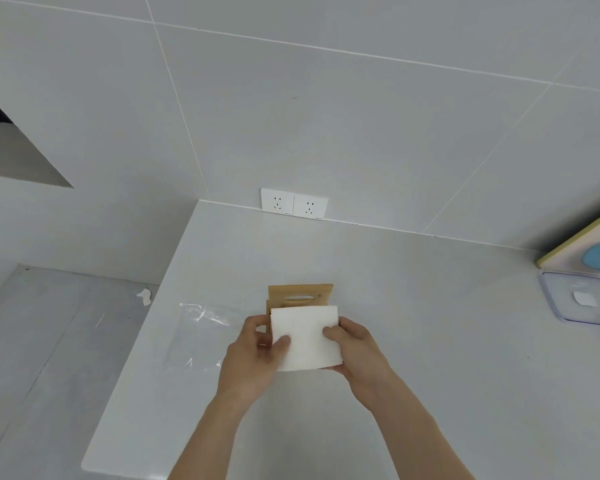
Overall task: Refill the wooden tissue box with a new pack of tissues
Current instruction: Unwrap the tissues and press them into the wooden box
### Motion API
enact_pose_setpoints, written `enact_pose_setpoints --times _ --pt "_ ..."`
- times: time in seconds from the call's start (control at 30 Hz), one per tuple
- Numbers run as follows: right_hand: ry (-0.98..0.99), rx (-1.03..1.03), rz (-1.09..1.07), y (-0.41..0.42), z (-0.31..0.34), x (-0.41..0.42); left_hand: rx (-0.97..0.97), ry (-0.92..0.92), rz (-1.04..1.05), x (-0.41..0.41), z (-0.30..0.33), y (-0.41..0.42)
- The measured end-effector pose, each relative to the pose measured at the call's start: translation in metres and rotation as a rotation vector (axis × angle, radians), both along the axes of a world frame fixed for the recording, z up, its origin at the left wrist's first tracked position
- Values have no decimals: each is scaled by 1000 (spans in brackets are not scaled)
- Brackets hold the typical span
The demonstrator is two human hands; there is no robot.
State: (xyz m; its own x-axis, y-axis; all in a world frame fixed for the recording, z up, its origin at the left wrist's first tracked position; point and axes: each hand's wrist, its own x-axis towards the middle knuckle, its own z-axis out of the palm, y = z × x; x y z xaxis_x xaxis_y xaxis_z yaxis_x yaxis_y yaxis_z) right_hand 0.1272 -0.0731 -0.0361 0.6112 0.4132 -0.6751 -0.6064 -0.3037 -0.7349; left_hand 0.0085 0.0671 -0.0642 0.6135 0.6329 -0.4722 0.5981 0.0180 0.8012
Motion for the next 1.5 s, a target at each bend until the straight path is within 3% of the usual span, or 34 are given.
enact_pose_setpoints --times 0.17,0.47,0.6,0.83,0.97,1.27,1.5 --pt "51 30 35 -1 -3 8 -218 -98 249 7 0 -3" --pt "87 110 46 -1 -9 14 -460 -261 346 13 3 2" --pt "-89 -88 68 3 -16 12 -285 -271 365 16 2 4" --pt "-352 -263 26 8 -24 7 274 -5 162 19 -11 1" --pt "-524 -368 -19 5 -33 5 385 15 119 23 -17 -6" --pt "-684 -444 22 6 -46 1 586 85 -43 24 -17 -11" --pt "-985 -467 78 9 -55 -8 768 196 -135 30 -15 -19"
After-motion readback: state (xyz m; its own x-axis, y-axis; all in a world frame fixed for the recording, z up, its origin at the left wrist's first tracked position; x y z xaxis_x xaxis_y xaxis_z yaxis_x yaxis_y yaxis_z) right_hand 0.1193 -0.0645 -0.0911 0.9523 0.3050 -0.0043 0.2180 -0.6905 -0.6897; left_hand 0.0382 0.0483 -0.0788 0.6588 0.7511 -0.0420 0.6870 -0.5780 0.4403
